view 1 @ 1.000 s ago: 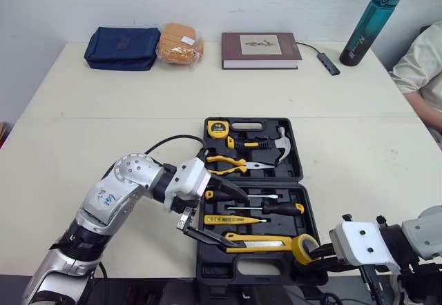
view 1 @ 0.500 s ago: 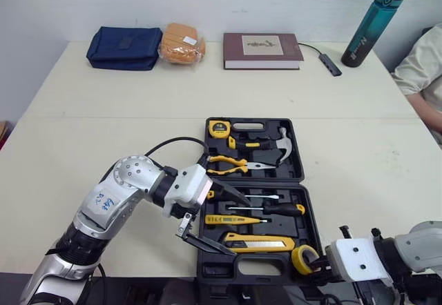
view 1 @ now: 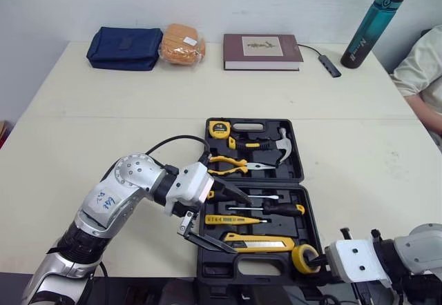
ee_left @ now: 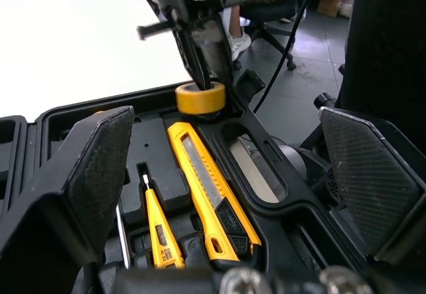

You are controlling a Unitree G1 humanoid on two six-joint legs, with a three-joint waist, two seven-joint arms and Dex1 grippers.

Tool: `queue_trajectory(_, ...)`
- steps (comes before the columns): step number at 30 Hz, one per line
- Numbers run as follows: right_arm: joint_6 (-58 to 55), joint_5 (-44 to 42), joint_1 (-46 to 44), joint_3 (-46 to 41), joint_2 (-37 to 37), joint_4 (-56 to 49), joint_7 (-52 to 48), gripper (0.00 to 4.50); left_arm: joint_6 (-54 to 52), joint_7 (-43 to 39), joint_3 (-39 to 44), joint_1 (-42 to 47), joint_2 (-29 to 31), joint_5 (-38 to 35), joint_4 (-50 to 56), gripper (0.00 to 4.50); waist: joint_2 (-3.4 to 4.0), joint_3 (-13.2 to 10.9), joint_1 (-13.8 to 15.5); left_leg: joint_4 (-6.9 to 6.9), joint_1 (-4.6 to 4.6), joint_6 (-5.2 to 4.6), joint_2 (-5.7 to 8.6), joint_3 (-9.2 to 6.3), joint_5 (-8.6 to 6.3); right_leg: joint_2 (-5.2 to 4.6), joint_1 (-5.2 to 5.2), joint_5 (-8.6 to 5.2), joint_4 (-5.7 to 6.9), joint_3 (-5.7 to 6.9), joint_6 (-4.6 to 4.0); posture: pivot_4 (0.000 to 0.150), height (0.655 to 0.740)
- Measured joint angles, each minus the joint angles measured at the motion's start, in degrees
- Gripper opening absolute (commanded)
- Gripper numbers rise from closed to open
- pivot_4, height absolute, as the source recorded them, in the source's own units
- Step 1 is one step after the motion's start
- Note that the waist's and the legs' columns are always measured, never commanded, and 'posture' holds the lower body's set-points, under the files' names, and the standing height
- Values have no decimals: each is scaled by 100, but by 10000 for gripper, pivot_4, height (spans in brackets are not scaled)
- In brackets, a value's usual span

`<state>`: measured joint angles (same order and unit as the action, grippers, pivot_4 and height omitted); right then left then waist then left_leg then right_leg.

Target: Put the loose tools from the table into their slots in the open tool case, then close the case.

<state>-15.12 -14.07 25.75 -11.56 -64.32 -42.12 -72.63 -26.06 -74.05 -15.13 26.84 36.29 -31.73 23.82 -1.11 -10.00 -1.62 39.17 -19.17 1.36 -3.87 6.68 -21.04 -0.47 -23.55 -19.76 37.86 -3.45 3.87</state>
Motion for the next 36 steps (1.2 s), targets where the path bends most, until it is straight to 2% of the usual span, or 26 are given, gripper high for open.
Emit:
queue_trajectory(3,-163,-397,199,-336,9,-212,-145,37081,7,-17,0,6,5,6,-1,45000,0,0,12,-1,-2,0,0,-3,0,1,0,0,0,2,0,1500,7400)
queue_trajectory(6,-411,-899,244,-770,89,-524,-210,37081,9,-48,1,8,12,6,-1,45000,-1,0,8,2,0,0,0,-4,0,0,3,1,0,1,1,1500,7400)
queue_trajectory(9,-467,-1014,273,-920,224,-507,-204,37081,8,-52,1,16,5,6,-2,45000,-2,0,0,2,1,0,-1,-3,0,2,4,0,1,1,1,1500,7400)
queue_trajectory(12,-344,-1015,225,-882,459,-372,-154,28615,-3,-49,1,64,-4,6,-2,45000,-3,0,2,2,0,0,0,-3,0,3,4,0,0,1,1,1500,7400)
queue_trajectory(16,46,-1028,3,-522,1018,132,-16,10722,-17,-45,-4,164,-38,6,-2,45000,-10,1,3,2,1,-1,2,-1,0,2,3,0,1,0,1,1500,7400)
queue_trajectory(18,272,-997,-1,-360,1149,366,-33,370,-25,-49,-4,165,-40,5,-2,45000,-10,1,2,2,1,-1,2,0,0,2,2,0,2,0,1,1500,7400)
queue_trajectory(32,1237,-684,-21,411,1260,1303,-89,370,-20,-86,-4,167,-2,6,-11,45000,-10,2,-1,2,6,-1,0,1,0,0,4,0,4,-1,0,1500,7400)
queue_trajectory(36,1651,-656,-70,571,1263,1621,-90,370,2,-112,-3,164,21,7,-21,45000,-31,15,-1,2,13,-1,-1,0,0,2,11,0,3,0,0,1500,7400)
